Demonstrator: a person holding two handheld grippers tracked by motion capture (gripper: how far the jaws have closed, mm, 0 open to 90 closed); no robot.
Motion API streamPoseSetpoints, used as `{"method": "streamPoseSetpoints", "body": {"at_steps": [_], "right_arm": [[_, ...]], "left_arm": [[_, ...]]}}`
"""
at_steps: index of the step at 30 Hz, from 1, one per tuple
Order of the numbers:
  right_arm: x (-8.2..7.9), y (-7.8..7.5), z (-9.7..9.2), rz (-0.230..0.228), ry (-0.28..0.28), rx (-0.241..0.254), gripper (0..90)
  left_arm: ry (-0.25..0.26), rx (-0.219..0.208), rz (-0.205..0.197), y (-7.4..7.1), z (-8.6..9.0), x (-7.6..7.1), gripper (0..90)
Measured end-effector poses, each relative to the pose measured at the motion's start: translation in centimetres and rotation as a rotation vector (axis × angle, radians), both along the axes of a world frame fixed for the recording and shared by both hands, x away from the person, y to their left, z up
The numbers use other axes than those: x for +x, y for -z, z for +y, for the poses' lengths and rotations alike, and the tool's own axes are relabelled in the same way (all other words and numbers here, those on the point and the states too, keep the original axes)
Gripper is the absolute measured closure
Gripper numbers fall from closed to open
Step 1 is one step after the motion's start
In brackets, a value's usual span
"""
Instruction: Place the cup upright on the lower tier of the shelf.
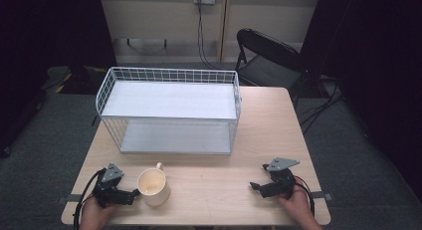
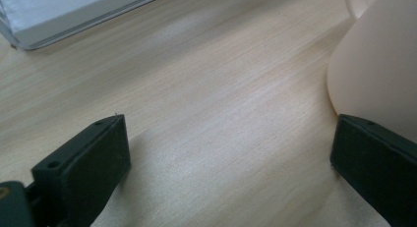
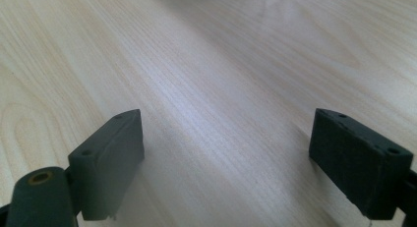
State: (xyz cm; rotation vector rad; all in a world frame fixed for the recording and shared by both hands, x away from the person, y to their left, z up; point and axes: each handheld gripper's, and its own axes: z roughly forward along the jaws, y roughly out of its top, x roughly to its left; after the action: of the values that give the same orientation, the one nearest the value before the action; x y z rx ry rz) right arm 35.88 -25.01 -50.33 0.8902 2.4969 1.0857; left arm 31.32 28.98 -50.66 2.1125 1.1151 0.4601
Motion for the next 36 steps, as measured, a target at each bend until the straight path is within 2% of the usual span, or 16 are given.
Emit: {"method": "streamPoseSetpoints", "body": {"at_steps": [8, 14, 15, 18, 20, 23, 26, 27, 28, 31, 35, 36], "right_arm": [[0.0, 0.0, 0.0, 0.000, 0.000, 0.000, 12.7], [0.0, 0.0, 0.0, 0.000, 0.000, 0.000, 12.7], [0.0, 0.0, 0.0, 0.000, 0.000, 0.000, 12.7], [0.0, 0.0, 0.0, 0.000, 0.000, 0.000, 12.7], [0.0, 0.0, 0.0, 0.000, 0.000, 0.000, 12.6], [0.0, 0.0, 0.0, 0.000, 0.000, 0.000, 12.7], [0.0, 0.0, 0.0, 0.000, 0.000, 0.000, 12.6], [0.0, 0.0, 0.0, 0.000, 0.000, 0.000, 12.7], [0.0, 0.0, 0.0, 0.000, 0.000, 0.000, 12.7], [0.0, 0.0, 0.0, 0.000, 0.000, 0.000, 12.6], [0.0, 0.0, 0.0, 0.000, 0.000, 0.000, 12.7], [0.0, 0.0, 0.0, 0.000, 0.000, 0.000, 12.7]], "left_arm": [[-0.002, 0.001, -0.001, 0.0, 0.0, 0.0, 0.6], [-0.026, 0.000, -0.001, 0.0, -0.1, -0.1, 0.6], [-0.023, 0.003, -0.002, -0.1, 0.0, -0.2, 1.9], [-0.043, -0.002, 0.003, -0.5, 0.2, -0.3, 16.1], [-0.054, -0.020, 0.017, -0.6, 0.5, -0.3, 17.4], [-0.057, -0.024, 0.011, -0.9, 0.7, -0.3, 20.1], [-0.065, -0.081, -0.020, -1.8, 1.0, -0.4, 20.6], [-0.065, -0.081, -0.020, -1.8, 1.0, -0.4, 20.5], [-0.058, -0.095, -0.040, -2.3, 1.0, -0.6, 20.4], [-0.053, -0.126, -0.059, -3.3, 1.1, -0.9, 21.0], [-0.052, -0.156, -0.087, -4.0, 1.4, -1.1, 23.1], [-0.058, -0.176, -0.099, -4.5, 1.6, -1.3, 23.7]]}}
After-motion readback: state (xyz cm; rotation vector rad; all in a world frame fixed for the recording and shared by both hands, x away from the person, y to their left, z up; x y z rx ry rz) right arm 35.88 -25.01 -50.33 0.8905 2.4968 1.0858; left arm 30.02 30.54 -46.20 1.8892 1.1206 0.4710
